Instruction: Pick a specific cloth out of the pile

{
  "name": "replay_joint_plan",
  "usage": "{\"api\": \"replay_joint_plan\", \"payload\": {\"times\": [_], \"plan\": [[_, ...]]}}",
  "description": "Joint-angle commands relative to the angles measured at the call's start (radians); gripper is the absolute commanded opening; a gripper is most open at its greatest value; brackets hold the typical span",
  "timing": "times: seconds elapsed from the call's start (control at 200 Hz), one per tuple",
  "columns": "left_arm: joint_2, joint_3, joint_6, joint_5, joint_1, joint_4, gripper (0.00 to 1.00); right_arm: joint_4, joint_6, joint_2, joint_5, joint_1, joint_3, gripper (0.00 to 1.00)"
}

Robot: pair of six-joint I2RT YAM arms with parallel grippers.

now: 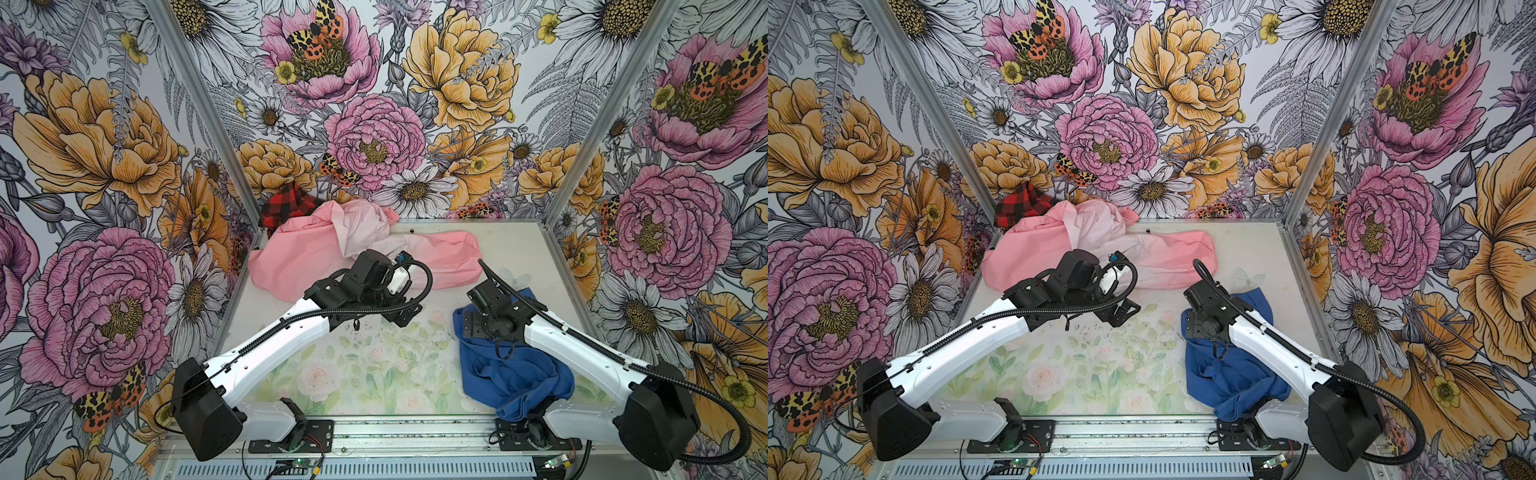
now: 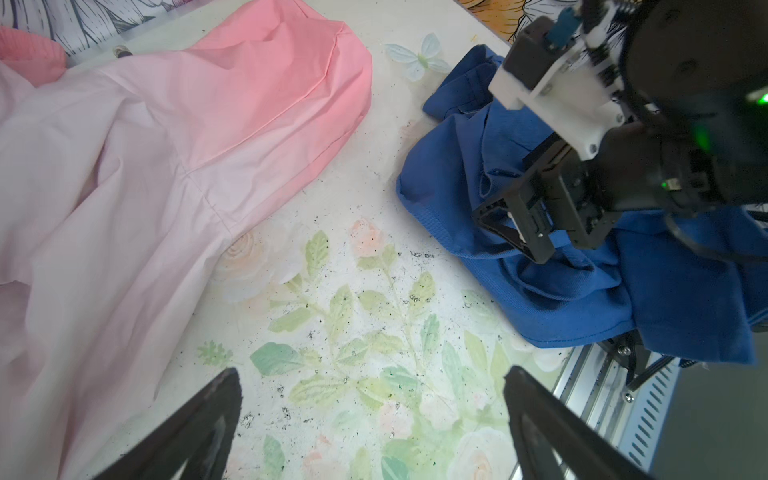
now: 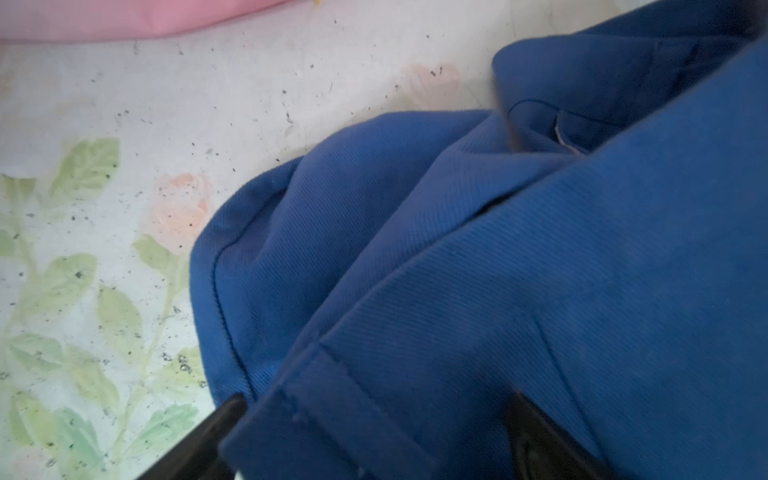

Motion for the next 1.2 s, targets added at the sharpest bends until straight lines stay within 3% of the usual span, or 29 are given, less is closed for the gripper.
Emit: {"api": "replay_joint_plan", "payload": {"times": [0.0,0.1,0.23,0.375,0.415,0.55,0.711,0.996,1.191], "plan": [[-0.026,-0.005,-0.014,0.045,0.007,0.059,0.99,0.002,0.029,0.031,0.027,-0.004,0.011,0.95],[-0.022,-0.009,-0.010,0.058,0.009,0.074,0.99,0.005,0.028,0.082,0.062,-0.008,0.021,0.89],[-0.013,-0.010,-0.007,0.067,0.017,0.090,0.99,0.032,0.000,0.163,0.062,-0.015,0.038,0.72],[-0.012,0.006,-0.007,0.070,0.017,0.091,0.99,0.034,-0.013,0.171,0.068,-0.034,0.055,0.12],[-0.014,0.007,-0.005,0.070,0.017,0.091,0.99,0.033,-0.020,0.151,0.062,-0.044,0.060,0.00],[-0.023,0.004,-0.002,0.062,0.016,0.092,0.99,0.019,-0.053,0.047,0.014,-0.126,0.086,0.00],[-0.023,0.004,-0.011,0.084,0.017,0.101,0.99,-0.066,-0.115,-0.060,0.056,-0.326,0.258,0.00],[-0.024,0.036,-0.009,0.100,0.011,0.110,0.99,-0.161,-0.311,0.058,0.094,-0.610,0.954,0.00],[-0.011,0.083,0.015,0.096,0.016,0.108,0.99,-0.302,-0.425,0.302,0.110,-0.690,1.666,0.00]]}}
